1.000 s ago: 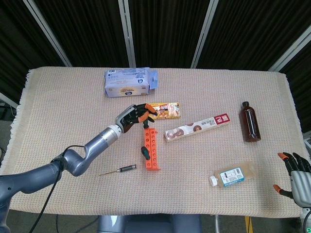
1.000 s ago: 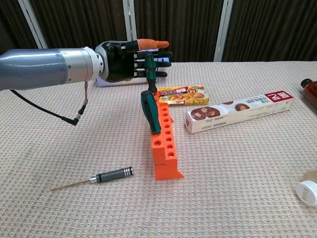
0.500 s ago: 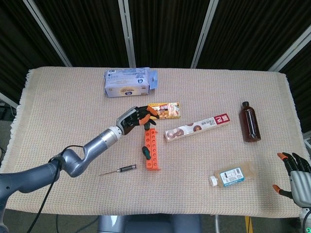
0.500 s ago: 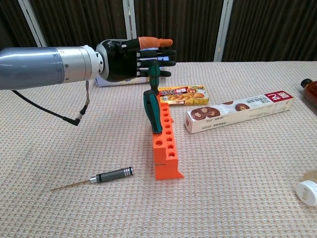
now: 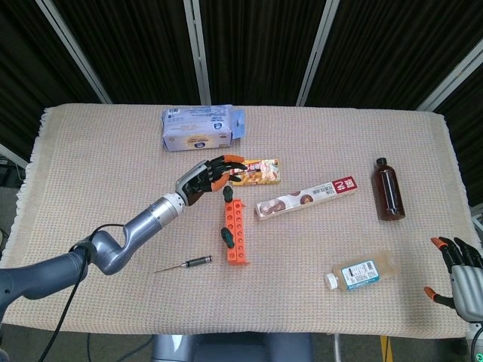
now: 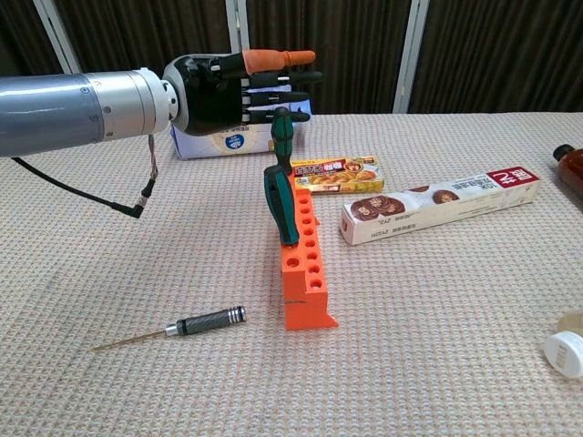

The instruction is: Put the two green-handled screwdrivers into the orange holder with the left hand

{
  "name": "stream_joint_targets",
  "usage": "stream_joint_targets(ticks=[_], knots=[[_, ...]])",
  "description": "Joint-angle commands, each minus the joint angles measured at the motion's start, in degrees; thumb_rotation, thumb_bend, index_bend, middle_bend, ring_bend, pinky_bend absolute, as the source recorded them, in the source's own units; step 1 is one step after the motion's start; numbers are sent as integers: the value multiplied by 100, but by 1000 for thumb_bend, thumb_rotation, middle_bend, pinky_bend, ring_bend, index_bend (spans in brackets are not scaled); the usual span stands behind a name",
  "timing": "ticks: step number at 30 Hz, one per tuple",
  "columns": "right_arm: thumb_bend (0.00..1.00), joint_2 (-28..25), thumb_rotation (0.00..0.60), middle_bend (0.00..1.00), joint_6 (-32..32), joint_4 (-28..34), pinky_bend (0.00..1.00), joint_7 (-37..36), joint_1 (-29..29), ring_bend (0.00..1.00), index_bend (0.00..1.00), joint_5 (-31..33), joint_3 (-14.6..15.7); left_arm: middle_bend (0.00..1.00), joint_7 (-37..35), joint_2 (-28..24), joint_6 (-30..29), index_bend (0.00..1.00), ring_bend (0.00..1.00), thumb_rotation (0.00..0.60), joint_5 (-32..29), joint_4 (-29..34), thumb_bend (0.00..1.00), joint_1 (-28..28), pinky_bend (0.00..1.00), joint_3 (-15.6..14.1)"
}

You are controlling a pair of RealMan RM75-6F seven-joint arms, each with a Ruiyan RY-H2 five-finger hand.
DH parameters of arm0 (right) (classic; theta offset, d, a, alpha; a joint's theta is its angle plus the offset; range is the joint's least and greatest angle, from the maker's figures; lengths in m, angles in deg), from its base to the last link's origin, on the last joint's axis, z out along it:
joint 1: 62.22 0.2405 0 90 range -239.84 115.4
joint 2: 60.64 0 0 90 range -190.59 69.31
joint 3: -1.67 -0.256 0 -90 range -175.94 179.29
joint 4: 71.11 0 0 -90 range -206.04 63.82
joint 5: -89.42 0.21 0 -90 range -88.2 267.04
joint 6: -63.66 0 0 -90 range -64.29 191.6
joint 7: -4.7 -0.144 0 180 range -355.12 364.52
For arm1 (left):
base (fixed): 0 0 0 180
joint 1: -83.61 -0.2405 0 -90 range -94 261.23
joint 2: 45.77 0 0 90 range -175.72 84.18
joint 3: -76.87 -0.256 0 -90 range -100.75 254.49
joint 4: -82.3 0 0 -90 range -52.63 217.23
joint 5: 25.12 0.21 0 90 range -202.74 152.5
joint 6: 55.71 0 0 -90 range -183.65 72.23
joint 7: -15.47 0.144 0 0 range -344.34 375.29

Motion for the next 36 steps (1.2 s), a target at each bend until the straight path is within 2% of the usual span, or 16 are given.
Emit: stream_joint_targets(ticks=[1, 7, 9, 11, 15, 21, 24, 27, 33, 36], knots=[[0, 3, 600, 134, 3, -9, 126, -10, 0, 75, 149, -5, 0, 22, 141, -69, -238, 31, 0, 574, 97, 34, 568, -47, 12, -70], [0, -19, 600, 135, 30, -17, 126, -23, -10, 75, 150, -16, -4, 0, 1208, -271, -872, 0, 0, 559, 147, 132, 533, -266, 0, -141], [0, -27, 600, 135, 34, -18, 126, -31, -3, 75, 150, -21, -12, 0, 1944, -403, -1051, 0, 0, 530, 147, 155, 532, -353, 0, -174], [0, -32, 600, 135, 21, -24, 126, -35, 19, 75, 151, -36, -21, 0, 3114, -543, -1344, 2, 0, 506, 30, 258, 532, -592, 0, -236], [0, -41, 600, 135, -14, -35, 126, -36, 82, 76, 150, -76, -48, 0, 5469, -973, -1893, 24, 0, 506, -544, 1035, 531, -1187, 0, -293], [0, -13, 600, 135, 8, -39, 126, 19, 179, 75, 150, -171, -107, 0, 8073, -1730, -2570, 64, 0, 503, -1339, 2167, 530, -1995, 0, -594], [0, 29, 600, 135, 64, -41, 126, 103, 225, 75, 150, -218, -156, 5, 9230, -2070, -3368, 80, 0, 505, -1458, 2702, 529, -2602, 0, -905], [0, 76, 600, 135, 95, -34, 126, 205, 274, 72, 149, -257, -193, 22, 9737, -2185, -4106, 109, 0, 508, -1290, 2979, 525, -3142, 0, -1152], [0, 140, 600, 116, 137, -12, 120, 370, 344, 15, 112, -307, -240, 29, 9930, -2283, -4953, 129, 0, 509, -964, 3003, 515, -3941, 0, -1532], [0, 128, 600, 57, 81, 41, 48, 494, 378, 0, 63, -297, -229, 29, 9869, -2249, -5382, 134, 0, 509, -763, 2885, 501, -4416, 0, -1779]])
